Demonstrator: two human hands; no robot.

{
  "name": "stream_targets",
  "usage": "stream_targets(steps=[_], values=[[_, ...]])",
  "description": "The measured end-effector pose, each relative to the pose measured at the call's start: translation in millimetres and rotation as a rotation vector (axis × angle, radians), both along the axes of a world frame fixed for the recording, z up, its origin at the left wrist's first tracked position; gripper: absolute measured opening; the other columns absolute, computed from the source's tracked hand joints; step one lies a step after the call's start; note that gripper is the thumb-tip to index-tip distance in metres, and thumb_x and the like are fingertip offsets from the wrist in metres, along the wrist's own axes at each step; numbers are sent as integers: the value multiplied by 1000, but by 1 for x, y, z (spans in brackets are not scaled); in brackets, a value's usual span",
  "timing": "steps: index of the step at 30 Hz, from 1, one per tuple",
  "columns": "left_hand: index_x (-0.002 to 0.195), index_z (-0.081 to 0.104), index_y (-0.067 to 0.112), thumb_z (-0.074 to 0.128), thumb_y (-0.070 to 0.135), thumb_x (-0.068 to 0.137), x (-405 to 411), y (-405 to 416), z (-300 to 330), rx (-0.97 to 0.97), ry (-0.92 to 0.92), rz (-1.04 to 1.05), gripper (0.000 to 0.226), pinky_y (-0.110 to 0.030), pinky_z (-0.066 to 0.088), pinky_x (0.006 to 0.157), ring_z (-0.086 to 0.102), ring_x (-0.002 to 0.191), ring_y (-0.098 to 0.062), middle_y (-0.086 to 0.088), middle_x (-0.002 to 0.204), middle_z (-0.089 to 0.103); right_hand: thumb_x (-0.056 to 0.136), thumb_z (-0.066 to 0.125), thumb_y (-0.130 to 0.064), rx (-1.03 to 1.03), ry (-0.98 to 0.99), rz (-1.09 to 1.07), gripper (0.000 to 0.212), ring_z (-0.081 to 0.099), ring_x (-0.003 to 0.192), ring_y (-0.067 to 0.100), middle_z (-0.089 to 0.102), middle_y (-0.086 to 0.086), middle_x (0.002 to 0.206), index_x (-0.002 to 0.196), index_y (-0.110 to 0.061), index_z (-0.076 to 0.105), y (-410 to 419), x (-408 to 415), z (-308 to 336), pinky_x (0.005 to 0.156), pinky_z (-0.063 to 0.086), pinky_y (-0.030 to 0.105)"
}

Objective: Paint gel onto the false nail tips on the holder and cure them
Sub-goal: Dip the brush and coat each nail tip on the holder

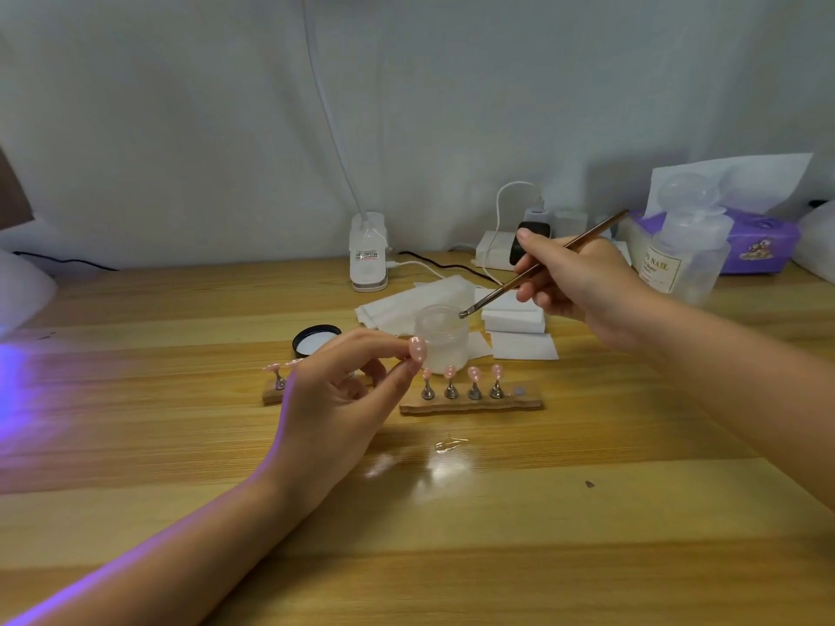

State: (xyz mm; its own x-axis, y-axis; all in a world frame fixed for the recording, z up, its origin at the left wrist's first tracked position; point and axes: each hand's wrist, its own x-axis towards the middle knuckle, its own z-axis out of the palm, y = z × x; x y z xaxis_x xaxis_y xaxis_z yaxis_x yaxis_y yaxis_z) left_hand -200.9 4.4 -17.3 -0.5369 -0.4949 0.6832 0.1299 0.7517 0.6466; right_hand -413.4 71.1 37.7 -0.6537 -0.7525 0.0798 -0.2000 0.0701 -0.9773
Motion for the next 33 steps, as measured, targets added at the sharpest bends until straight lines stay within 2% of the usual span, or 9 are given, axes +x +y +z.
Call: stream_targets(steps=[5, 10, 13, 16, 19, 21, 25, 28, 33], values=[[93, 70, 7, 64, 11, 77, 0, 0, 0, 6, -2, 8, 18, -30, 47, 54, 57, 67, -17, 0, 83, 67, 92, 52, -36, -24, -37, -75, 35, 48, 34, 3, 60, -2, 43, 68, -12, 61, 3, -4, -1, 40, 43, 12], [92, 71, 7, 65, 13, 77, 0, 1, 0, 7, -5, -4, 17, -35, 44, 49, 57, 66, -20, -2, 81, 67, 94, 47, -38, -165, -27, -88, 32, 54, 41, 4, 64, -2, 50, 75, -17, 64, 19, 1, -4, 45, 47, 14], [94, 71, 9, 65, 13, 76, -1, 1, 0, 5, -20, -12, 19, -39, 44, 49, 58, 67, -22, -3, 82, 67, 91, 42, -40, -284, 170, -16, 30, 60, 53, 3, 69, -5, 64, 81, -24, 65, 37, 18, -15, 53, 48, 12], [94, 71, 12, 65, 14, 76, -1, 2, -1, -15, -41, -27, 19, -43, 43, 48, 57, 65, -24, -4, 83, 66, 89, 47, -33, -442, 501, 89, 19, 61, 72, 1, 67, -9, 76, 85, -22, 63, 55, 39, -31, 63, 47, 10], [94, 70, 15, 64, 18, 76, 0, 1, -1, -10, -62, -37, 19, -41, 43, 47, 56, 64, -23, -3, 83, 66, 89, 48, -28, -515, 730, 153, 21, 62, 76, 9, 66, 3, 76, 85, -14, 62, 64, 53, -45, 69, 51, 24], [92, 71, 15, 65, 16, 76, 0, 1, -2, -12, -72, -37, 17, -38, 42, 46, 54, 63, -22, -3, 81, 66, 91, 44, -35, -522, 755, 121, 27, 62, 74, 10, 66, 0, 75, 83, -17, 63, 64, 58, -48, 68, 50, 36], [91, 72, 15, 67, 13, 75, -2, 1, -4, -31, -82, -44, 16, -29, 37, 44, 49, 59, -18, -1, 79, 64, 94, 36, -37, -554, 781, 113, 35, 61, 74, 9, 66, -4, 74, 82, -19, 63, 62, 64, -51, 69, 49, 43], [91, 72, 16, 68, 13, 76, -1, 0, -4, -26, -79, -63, 16, -30, 37, 44, 48, 59, -19, -2, 79, 64, 94, 35, -37, -535, 747, 118, 35, 62, 76, 7, 66, -5, 76, 83, -20, 64, 62, 64, -52, 72, 49, 40], [90, 72, 20, 71, 13, 77, -1, -2, -5, -19, -91, -63, 15, -32, 37, 44, 49, 60, -19, -1, 80, 64, 92, 33, -41, -502, 666, 120, 36, 62, 79, 0, 65, -12, 78, 81, -25, 63, 62, 67, -52, 75, 47, 25]])
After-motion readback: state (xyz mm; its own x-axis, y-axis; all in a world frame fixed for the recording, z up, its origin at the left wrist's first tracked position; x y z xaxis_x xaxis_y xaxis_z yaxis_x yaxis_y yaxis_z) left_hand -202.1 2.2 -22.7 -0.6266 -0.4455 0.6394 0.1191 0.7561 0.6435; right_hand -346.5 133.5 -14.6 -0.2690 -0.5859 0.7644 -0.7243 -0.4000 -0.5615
